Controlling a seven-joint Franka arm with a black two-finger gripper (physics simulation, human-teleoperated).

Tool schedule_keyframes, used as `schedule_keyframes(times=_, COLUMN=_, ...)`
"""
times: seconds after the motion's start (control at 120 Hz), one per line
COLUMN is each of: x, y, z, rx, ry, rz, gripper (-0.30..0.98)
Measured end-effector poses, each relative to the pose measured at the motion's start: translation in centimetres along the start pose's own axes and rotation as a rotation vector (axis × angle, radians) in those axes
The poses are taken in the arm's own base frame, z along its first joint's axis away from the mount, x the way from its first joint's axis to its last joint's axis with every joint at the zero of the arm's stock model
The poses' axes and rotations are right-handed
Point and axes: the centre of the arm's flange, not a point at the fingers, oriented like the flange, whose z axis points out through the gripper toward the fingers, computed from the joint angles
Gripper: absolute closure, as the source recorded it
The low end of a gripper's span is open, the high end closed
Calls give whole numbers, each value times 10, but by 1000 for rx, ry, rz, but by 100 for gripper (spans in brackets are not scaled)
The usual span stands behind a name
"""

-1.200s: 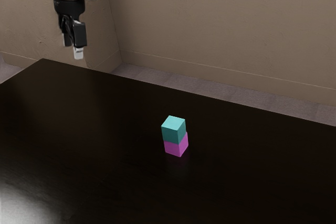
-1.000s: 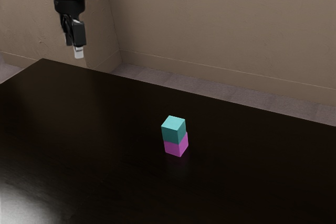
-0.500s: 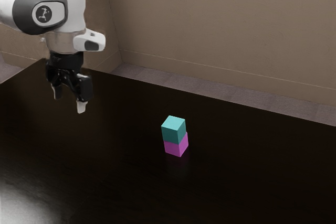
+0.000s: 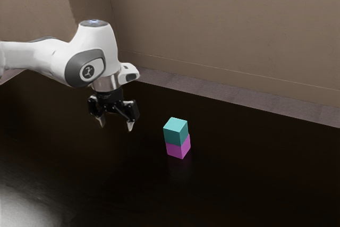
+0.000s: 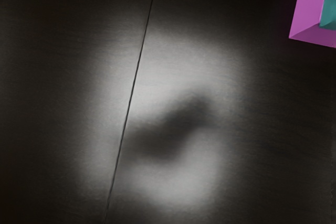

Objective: Pick up the blue block with one arm, and put the blue block on the table with one arm

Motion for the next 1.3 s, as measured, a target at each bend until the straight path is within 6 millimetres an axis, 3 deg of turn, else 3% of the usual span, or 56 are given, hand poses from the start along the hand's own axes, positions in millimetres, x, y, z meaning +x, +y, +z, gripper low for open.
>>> schedule_keyframes(times=0.05, x=14, y=4, z=8, rx=-13, ry=11, rz=-16, gripper=0)
schedule_keyframes(times=0.208, x=81, y=36, z=1, rx=-81, ry=86, rz=-37, gripper=0)
schedule_keyframes(times=0.3, x=85, y=81, z=9, rx=-102, ry=89, rz=7, gripper=0)
schedule_keyframes(times=0.442, x=101, y=112, z=15, rx=-121, ry=81, rz=13, gripper=0)
schedule_keyframes(times=0.55, x=109, y=114, z=46, rx=-103, ry=31, rz=-7, gripper=0)
schedule_keyframes(times=0.65, x=109, y=115, z=58, rx=-91, ry=9, rz=-14, gripper=0)
schedule_keyframes(times=0.808, x=110, y=115, z=66, rx=-72, ry=-1, rz=-17, gripper=0)
schedule_keyframes(times=1.05, x=130, y=128, z=53, rx=-80, ry=31, rz=7, gripper=0)
schedule_keyframes(times=1.192, x=136, y=137, z=79, rx=-71, ry=-6, rz=22, gripper=0)
schedule_keyframes(times=1.3, x=139, y=139, z=86, rx=-62, ry=-14, rz=28, gripper=0)
